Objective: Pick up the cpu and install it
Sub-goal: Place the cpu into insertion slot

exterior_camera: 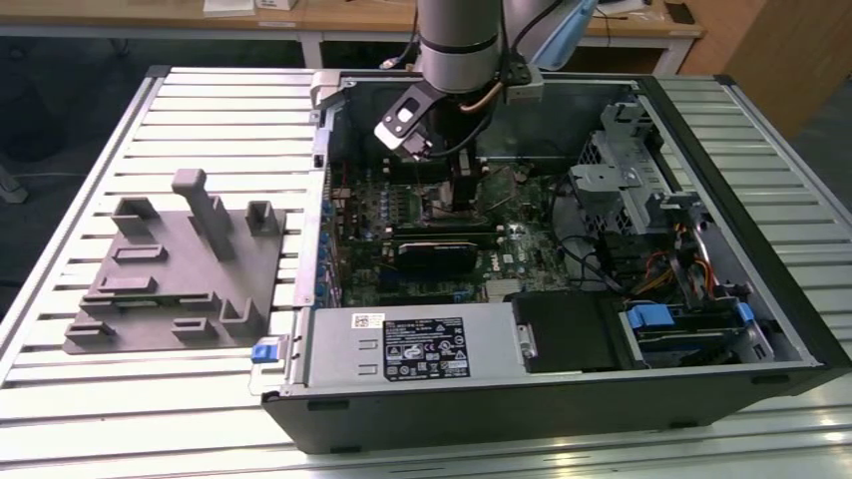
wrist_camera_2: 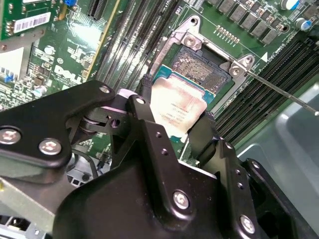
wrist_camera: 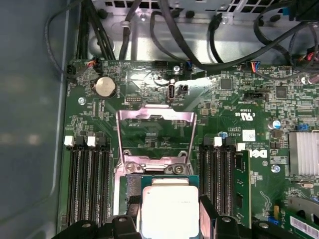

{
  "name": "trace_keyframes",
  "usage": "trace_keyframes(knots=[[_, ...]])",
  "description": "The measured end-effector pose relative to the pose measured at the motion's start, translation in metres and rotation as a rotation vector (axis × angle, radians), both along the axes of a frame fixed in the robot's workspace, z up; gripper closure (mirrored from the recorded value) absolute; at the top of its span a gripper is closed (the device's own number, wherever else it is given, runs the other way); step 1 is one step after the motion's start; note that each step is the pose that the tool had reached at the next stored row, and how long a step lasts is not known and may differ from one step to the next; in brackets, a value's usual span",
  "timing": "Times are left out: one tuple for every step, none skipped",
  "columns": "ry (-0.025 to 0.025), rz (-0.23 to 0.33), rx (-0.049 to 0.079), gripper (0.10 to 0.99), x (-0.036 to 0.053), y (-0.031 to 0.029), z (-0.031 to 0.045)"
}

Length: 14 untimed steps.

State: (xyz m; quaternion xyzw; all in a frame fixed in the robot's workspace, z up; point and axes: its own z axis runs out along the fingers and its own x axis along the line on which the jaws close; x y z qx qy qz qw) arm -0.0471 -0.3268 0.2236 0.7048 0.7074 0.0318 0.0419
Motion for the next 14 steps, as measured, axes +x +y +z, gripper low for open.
trace_keyframes(knots=[[0.0, 0.001, 0.0, 0.545, -0.0008, 0.0, -0.0003], [0.0001, 0.001, 0.0, 0.545, -0.0016, 0.0, -0.0007], [0.0001, 0.002, 0.0, 0.545, -0.0026, 0.0001, -0.0012], [0.0002, 0.002, 0.0, 0.545, -0.0038, 0.0002, -0.0017], [0.0001, 0.001, 0.0, 0.545, -0.0046, 0.0003, -0.0024], [0.0, 0.002, 0.0, 0.545, -0.0052, 0.0004, -0.0032], [0.0001, 0.002, 0.0, 0.545, -0.0053, 0.0005, -0.004], [0.0001, 0.002, 0.0, 0.545, -0.0053, 0.0008, -0.0047], [0.0002, 0.001, 0.0, 0.545, -0.0053, 0.0014, -0.0052], [0.0002, 0.001, 0.0, 0.545, -0.0053, 0.0023, -0.0055], [0.0002, 0.001, 0.0, 0.545, -0.0053, 0.0031, -0.0059], [0.0001, 0.001, 0.0, 0.545, -0.0053, 0.0038, -0.0064], [0.0001, 0.001, 0.0, 0.545, -0.0053, 0.0043, -0.0071], [0.0, 0.001, 0.0, 0.545, -0.0053, 0.0046, -0.0079]])
